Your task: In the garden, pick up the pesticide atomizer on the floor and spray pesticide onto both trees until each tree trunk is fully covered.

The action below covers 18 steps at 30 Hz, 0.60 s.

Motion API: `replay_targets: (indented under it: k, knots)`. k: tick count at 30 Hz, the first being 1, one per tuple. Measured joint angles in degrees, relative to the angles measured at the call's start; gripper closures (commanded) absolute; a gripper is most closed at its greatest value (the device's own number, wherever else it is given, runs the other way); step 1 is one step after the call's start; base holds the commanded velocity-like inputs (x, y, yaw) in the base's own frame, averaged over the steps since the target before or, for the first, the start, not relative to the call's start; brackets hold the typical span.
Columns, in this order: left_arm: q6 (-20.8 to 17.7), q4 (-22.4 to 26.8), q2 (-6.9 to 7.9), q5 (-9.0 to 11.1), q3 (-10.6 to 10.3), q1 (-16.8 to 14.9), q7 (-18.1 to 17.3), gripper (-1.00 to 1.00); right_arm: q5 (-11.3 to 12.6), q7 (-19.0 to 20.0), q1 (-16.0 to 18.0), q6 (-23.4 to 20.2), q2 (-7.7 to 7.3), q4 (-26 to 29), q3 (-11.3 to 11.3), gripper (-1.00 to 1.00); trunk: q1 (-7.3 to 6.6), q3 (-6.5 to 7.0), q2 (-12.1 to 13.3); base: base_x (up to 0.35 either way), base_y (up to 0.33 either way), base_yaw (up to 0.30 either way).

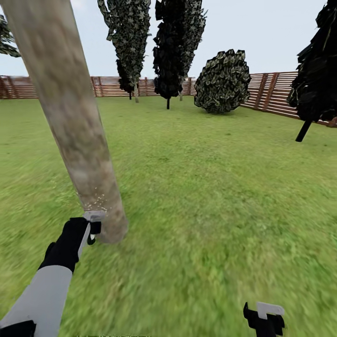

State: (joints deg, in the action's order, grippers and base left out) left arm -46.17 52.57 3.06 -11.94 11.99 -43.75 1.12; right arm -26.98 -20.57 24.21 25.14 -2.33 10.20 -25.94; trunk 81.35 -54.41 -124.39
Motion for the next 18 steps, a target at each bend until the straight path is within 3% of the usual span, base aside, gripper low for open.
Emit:
replay_targets:
  k: [3,8,10,12,18]
  knots:
    - [-1.6,0.1,0.52,0.1,0.1,-1.8,-0.1,1.00,0.0,0.0,0.0,0.0,-0.03,0.0,0.0,-1.00,0.00,-0.01,0.0,0.000,0.000,0.269]
    - [-2.9,0.1,1.20,-0.1,0.1,-4.6,-0.2,1.00,0.0,0.0,0.0,0.0,-0.04,0.0,0.0,-1.00,0.00,-0.01,0.0,0.000,0.000,0.046]
    - [-5.2,0.1,2.85,-0.5,0.2,-5.8,-0.2,1.00,0.0,0.0,0.0,0.0,-0.09,0.0,0.0,-1.00,0.00,-0.01,0.0,0.000,0.000,0.002]
    - [-5.7,0.1,3.94,0.1,0.0,-5.7,-0.4,1.00,0.0,0.0,0.0,0.0,-0.12,0.0,0.0,-1.00,0.00,-0.01,0.0,0.000,0.000,0.000]
    - [-5.7,0.2,4.31,0.1,0.1,-5.3,-0.6,1.00,0.0,0.0,0.0,0.0,-0.13,0.0,0.0,-1.00,0.00,-0.01,0.0,0.056,-0.030,0.000]
